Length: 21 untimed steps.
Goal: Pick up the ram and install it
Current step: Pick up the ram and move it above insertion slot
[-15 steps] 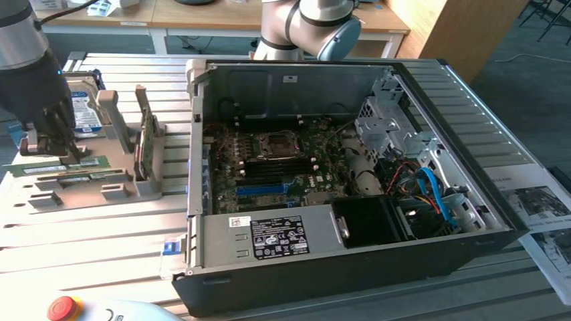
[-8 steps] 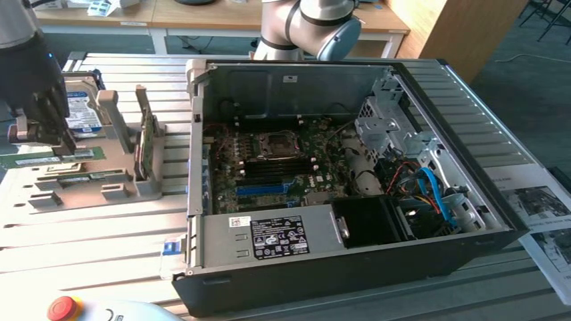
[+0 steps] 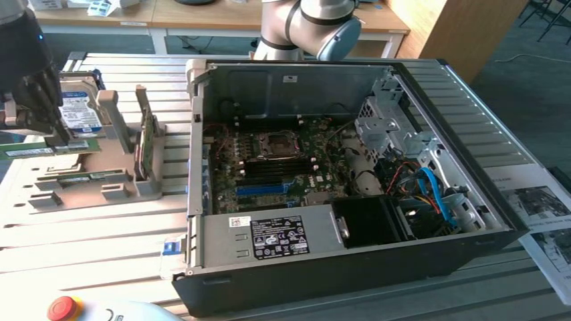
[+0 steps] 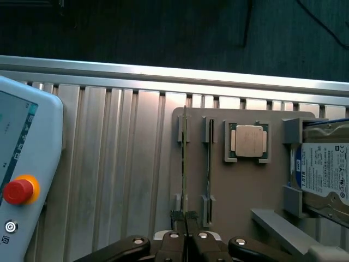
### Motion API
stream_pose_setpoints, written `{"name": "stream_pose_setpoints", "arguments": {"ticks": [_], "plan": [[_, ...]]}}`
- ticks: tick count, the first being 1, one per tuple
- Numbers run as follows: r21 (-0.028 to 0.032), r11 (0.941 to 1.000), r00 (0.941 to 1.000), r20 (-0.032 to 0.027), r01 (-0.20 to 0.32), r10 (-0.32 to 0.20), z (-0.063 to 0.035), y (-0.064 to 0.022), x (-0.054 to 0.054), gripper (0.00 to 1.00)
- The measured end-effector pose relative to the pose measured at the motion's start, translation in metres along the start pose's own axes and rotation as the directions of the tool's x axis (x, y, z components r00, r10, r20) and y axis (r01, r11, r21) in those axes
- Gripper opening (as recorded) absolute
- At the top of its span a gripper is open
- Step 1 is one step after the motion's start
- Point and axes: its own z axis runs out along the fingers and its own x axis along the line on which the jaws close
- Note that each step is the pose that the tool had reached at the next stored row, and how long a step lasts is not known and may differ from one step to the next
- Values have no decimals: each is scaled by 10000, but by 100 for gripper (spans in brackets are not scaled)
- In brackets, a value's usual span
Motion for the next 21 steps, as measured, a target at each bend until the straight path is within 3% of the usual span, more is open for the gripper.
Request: {"name": "stream_pose_setpoints", "arguments": {"ticks": [7,21], "plan": [[-6,10000,10000,-94,-5,5,-166,7,1,12],[-20,10000,9994,-349,-17,17,-549,21,3,12]]}}
